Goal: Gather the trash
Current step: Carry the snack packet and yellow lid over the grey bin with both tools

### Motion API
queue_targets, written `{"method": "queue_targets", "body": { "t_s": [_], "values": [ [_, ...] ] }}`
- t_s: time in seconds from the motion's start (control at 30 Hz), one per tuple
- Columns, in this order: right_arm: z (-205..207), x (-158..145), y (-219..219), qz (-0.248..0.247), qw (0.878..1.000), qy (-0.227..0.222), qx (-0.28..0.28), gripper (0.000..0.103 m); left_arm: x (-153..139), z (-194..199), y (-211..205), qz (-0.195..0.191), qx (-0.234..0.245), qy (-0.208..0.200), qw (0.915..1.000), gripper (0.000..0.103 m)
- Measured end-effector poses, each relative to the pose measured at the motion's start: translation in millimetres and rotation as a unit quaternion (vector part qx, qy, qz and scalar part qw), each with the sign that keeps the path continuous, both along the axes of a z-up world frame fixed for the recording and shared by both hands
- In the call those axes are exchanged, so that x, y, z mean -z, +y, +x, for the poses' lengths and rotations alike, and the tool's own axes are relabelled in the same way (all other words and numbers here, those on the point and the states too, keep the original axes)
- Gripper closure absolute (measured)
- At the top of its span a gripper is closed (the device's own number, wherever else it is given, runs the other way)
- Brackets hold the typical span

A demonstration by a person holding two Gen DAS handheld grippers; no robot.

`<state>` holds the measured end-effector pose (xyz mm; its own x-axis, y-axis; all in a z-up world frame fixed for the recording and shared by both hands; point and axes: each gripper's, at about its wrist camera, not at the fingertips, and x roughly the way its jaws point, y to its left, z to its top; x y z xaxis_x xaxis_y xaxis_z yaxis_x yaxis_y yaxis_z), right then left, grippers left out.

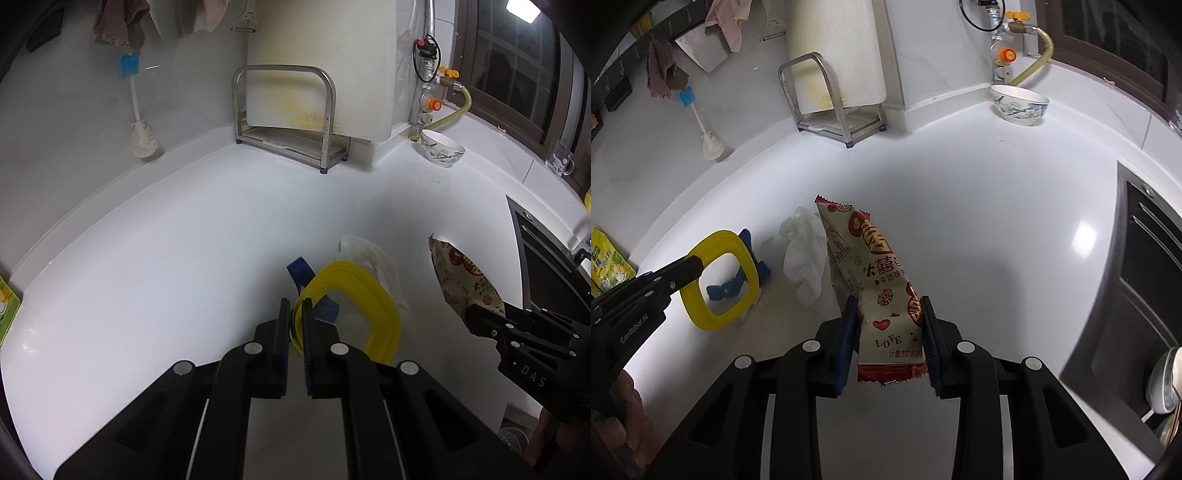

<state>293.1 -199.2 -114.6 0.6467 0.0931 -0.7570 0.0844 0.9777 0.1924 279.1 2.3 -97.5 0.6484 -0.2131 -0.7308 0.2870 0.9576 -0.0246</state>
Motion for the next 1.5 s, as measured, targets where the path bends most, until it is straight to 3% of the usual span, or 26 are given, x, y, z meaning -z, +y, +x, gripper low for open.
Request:
{"method": "queue_targets", "body": {
  "t_s": [0.47, 0.7, 1.07, 1.5],
  "values": [
    [-79, -24, -3, 0.004, 1.0, -0.016, 0.001, 0.071, -22, -70, 2, 0.001, -0.002, -0.019, 0.9998, 0.096],
    [-133, -28, -13, -0.001, 1.0, -0.01, -0.019, 0.071, -28, -118, -2, -0.012, -0.022, -0.004, 0.9997, 0.096],
    [-202, -11, -42, 0.019, 0.998, 0.013, -0.052, 0.071, -28, -197, -29, -0.007, -0.039, 0.009, 0.9992, 0.096],
    [-252, 21, -70, 0.037, 0.995, 0.05, -0.082, 0.071, -1, -256, -67, 0.009, -0.039, 0.044, 0.9982, 0.096]
  ]
}}
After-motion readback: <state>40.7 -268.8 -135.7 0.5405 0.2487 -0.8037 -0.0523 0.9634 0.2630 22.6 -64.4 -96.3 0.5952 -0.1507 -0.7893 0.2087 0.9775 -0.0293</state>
